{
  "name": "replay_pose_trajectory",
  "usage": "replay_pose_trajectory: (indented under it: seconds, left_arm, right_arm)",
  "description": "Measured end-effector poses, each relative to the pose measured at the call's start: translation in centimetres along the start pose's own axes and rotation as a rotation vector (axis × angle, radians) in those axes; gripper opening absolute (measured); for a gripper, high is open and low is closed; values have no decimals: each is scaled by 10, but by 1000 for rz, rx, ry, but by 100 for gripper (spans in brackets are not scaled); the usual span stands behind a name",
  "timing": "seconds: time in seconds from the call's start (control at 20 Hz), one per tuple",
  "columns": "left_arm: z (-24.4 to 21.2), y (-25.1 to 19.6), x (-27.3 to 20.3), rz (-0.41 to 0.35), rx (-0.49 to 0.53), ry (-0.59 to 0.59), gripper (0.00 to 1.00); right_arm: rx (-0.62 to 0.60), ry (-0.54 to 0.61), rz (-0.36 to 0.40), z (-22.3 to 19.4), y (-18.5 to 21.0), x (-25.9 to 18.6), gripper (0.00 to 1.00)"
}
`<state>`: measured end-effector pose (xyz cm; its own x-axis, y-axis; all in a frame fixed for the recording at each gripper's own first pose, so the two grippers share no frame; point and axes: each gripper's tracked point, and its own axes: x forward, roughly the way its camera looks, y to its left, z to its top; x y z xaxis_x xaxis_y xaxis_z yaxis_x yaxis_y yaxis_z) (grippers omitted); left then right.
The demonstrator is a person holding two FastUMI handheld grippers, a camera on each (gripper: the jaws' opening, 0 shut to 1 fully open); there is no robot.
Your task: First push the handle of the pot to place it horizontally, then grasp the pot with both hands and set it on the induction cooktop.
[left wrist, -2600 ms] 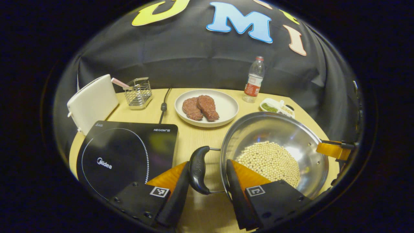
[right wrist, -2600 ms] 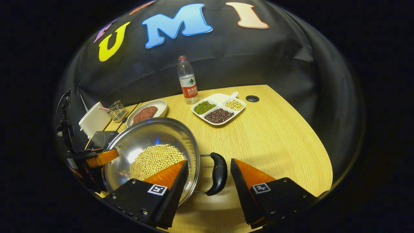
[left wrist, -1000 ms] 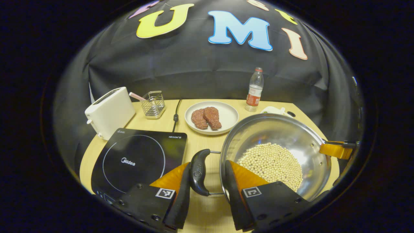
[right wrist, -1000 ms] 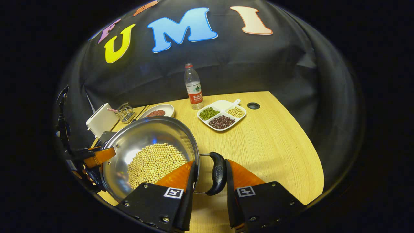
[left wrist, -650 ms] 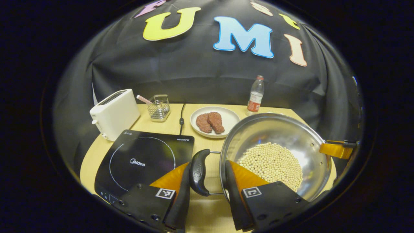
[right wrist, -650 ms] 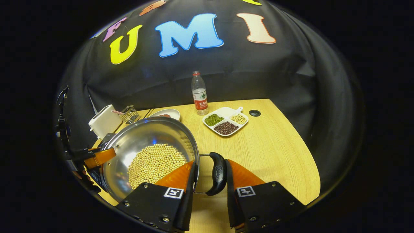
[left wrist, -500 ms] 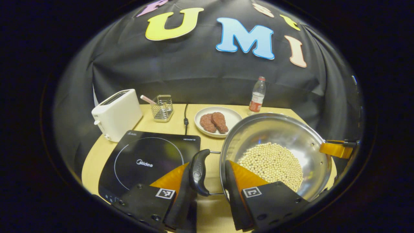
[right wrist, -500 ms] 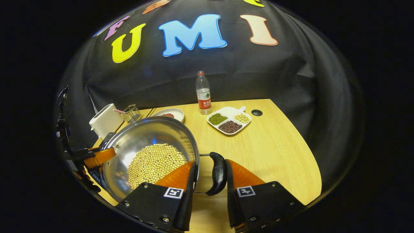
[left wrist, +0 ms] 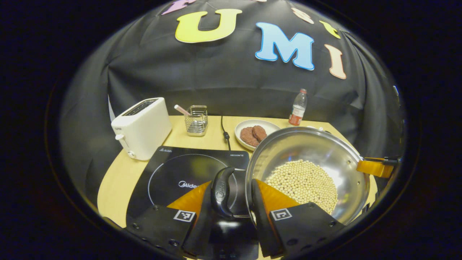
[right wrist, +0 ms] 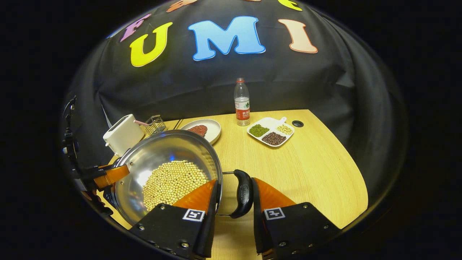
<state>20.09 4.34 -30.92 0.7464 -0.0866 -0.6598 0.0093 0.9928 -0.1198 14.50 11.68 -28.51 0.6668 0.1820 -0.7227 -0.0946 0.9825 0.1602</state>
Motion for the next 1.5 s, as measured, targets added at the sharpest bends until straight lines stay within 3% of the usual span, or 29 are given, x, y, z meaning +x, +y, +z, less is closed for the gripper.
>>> replay_pose_trajectory:
  seconds: [0.45,0.85,1.25,1.5]
  left_arm:
    - [5,51,-10,10,3,-8,58]
    - [6,102,-17,19,-12,-16,65]
    - [5,157,-11,26,-6,-9,58]
    - [6,186,-4,34,9,-7,65]
  right_arm:
    - [5,-5,12,-4,49,2,45]
    - [-15,-11,21,-2,96,8,45]
    - [-14,-10,26,-7,145,21,45]
    - [-8,-6,29,-11,171,31,45]
